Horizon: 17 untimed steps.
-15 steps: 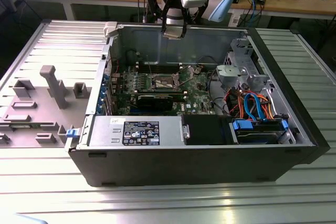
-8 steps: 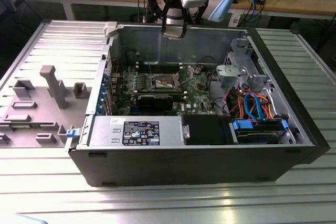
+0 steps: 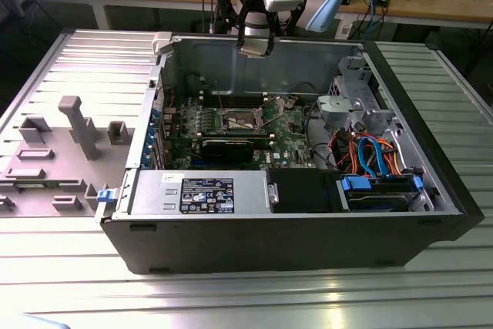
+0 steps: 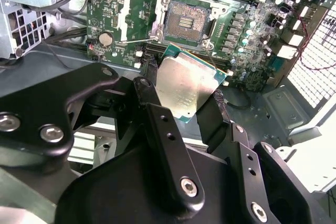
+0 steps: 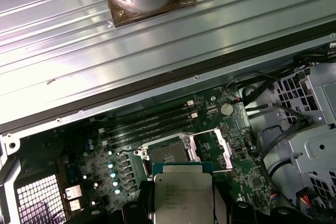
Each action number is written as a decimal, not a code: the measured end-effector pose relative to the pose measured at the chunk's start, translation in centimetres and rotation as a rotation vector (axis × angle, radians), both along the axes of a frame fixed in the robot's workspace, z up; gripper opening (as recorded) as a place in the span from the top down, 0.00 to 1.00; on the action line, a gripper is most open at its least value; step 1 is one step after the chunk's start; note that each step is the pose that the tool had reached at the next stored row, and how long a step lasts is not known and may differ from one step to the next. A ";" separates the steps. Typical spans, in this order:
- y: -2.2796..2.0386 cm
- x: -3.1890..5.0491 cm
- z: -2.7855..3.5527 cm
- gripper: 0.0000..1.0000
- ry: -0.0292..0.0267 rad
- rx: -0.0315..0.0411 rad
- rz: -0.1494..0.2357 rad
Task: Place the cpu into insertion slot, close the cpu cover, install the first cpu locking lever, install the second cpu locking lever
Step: 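Place the cpu into insertion slot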
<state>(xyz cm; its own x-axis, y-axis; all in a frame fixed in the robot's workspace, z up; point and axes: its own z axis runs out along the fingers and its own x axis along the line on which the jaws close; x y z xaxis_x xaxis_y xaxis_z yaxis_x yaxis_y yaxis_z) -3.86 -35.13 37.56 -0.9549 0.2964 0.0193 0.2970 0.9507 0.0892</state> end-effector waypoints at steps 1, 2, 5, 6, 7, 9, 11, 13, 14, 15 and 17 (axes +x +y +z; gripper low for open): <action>0.00 0.00 0.00 0.45 0.0000 0.0001 0.000; 0.00 0.00 0.00 0.45 0.0000 0.0000 -0.001; 0.00 0.00 -0.02 0.45 0.0000 -0.0002 -0.027; 0.00 0.00 -0.02 0.45 0.0000 -0.0001 -0.036; 0.00 0.00 -0.02 0.45 0.0000 -0.0001 -0.041; 0.00 0.00 -0.03 0.45 0.0000 -0.0001 -0.051; 0.00 0.00 -0.04 0.45 0.0000 -0.0001 -0.060; 0.00 -0.01 -0.04 0.45 0.0000 -0.0001 -0.073; 0.00 0.00 -0.04 0.45 0.0000 -0.0001 -0.076; 0.00 0.00 -0.05 0.45 0.0000 -0.0001 -0.082; 0.00 0.00 -0.05 0.45 0.0000 -0.0001 -0.090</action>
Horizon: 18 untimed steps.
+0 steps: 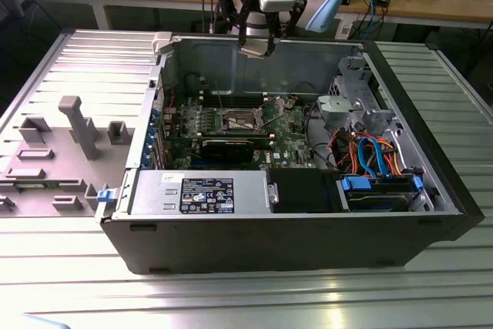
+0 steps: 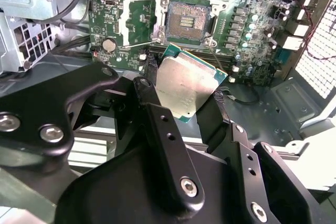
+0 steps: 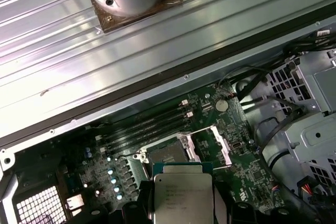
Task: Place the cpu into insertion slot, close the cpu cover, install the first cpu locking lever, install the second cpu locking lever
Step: 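Place the cpu into insertion slot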
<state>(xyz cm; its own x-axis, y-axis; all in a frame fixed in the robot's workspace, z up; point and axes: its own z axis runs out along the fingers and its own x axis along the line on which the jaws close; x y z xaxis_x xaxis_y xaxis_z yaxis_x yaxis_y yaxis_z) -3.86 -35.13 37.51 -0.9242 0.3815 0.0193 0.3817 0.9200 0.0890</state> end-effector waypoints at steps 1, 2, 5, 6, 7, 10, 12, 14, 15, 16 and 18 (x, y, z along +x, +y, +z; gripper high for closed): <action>0.00 0.00 0.00 0.45 0.0000 0.0000 -0.007; 0.00 0.00 -0.01 0.45 0.0000 0.0001 -0.011; 0.00 0.00 -0.02 0.45 0.0000 0.0000 -0.027; 0.00 0.00 -0.02 0.45 0.0000 0.0000 -0.032; 0.00 0.00 -0.03 0.45 0.0000 0.0000 -0.037; 0.00 0.00 -0.04 0.45 0.0000 0.0000 -0.052; 0.00 0.00 -0.05 0.45 0.0000 0.0000 -0.061; 0.00 0.00 -0.06 0.45 -0.0001 0.0000 -0.076; 0.00 0.00 -0.06 0.45 0.0000 0.0000 -0.081; 0.00 0.00 -0.06 0.45 0.0000 0.0000 -0.085; 0.00 0.00 -0.07 0.45 -0.0001 0.0000 -0.094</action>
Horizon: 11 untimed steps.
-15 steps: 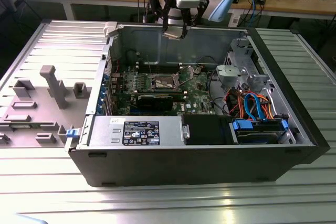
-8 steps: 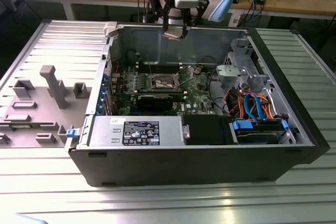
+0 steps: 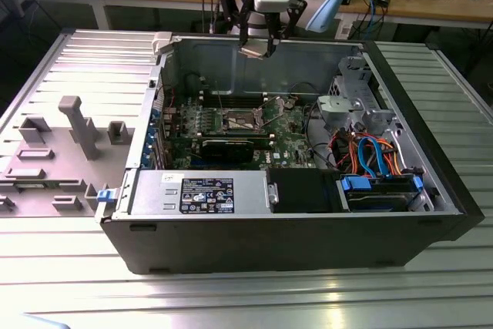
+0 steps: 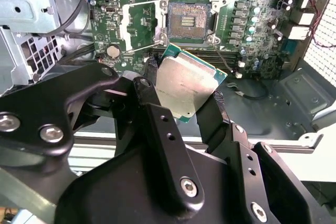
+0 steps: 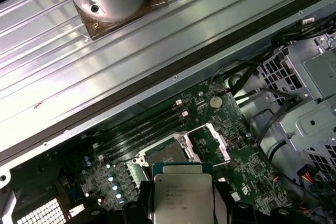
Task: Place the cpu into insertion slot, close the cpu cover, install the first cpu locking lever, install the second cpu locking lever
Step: 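Place the cpu into insertion slot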
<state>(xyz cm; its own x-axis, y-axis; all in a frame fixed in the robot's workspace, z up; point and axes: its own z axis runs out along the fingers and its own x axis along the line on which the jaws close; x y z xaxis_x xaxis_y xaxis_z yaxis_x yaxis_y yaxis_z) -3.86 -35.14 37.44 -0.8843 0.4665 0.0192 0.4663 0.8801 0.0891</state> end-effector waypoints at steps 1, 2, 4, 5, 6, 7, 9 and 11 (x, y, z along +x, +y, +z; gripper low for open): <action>0.00 0.00 -0.01 0.45 0.0001 0.0000 -0.007; 0.00 0.00 -0.01 0.45 0.0000 0.0001 -0.014; 0.00 0.00 -0.02 0.45 0.0000 0.0001 -0.024; 0.00 0.00 -0.02 0.45 0.0000 0.0001 -0.029; 0.00 0.00 -0.03 0.45 0.0000 0.0000 -0.035; 0.00 0.00 -0.03 0.45 0.0000 0.0001 -0.038; 0.00 0.00 -0.05 0.45 0.0001 0.0000 -0.053; 0.00 0.00 -0.06 0.45 0.0001 0.0001 -0.063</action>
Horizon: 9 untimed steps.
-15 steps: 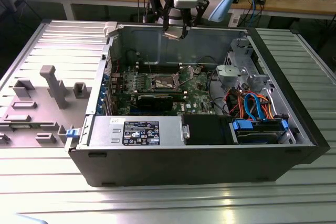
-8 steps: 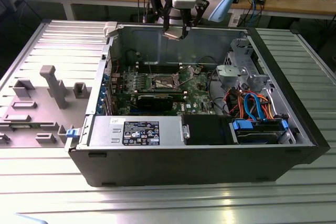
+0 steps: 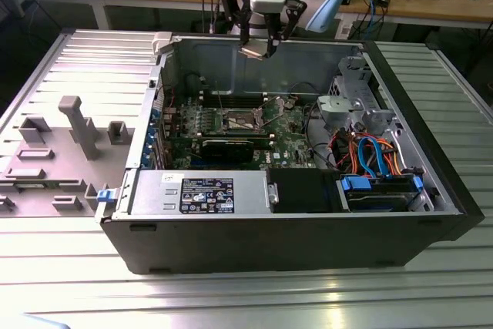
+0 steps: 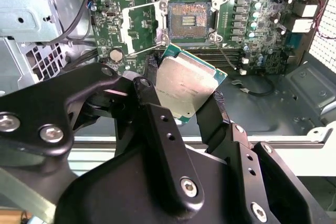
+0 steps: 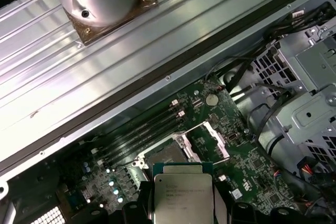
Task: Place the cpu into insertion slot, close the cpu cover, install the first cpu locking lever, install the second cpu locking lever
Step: 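Place the cpu into insertion slot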
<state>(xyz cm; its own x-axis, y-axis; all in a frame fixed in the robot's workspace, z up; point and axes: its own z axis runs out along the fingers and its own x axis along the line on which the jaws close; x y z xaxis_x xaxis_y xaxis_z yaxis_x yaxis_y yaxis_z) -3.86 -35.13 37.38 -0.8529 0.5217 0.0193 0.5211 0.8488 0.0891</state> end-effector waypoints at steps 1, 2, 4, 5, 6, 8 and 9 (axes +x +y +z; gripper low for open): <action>0.00 0.00 -0.01 0.45 0.0000 0.0000 -0.007; 0.00 0.00 -0.01 0.45 0.0000 0.0000 -0.014; 0.00 0.00 -0.02 0.45 0.0000 0.0000 -0.026; 0.00 0.00 -0.02 0.45 0.0001 -0.0001 -0.032; 0.00 0.00 -0.03 0.45 0.0000 -0.0001 -0.037; 0.00 0.00 -0.04 0.45 0.0000 -0.0001 -0.047; 0.00 0.00 -0.04 0.45 0.0000 0.0000 -0.053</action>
<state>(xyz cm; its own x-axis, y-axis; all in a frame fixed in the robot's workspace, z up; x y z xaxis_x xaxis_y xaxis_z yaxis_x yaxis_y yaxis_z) -3.86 -35.13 37.34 -0.8242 0.5659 0.0193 0.5652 0.8201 0.0891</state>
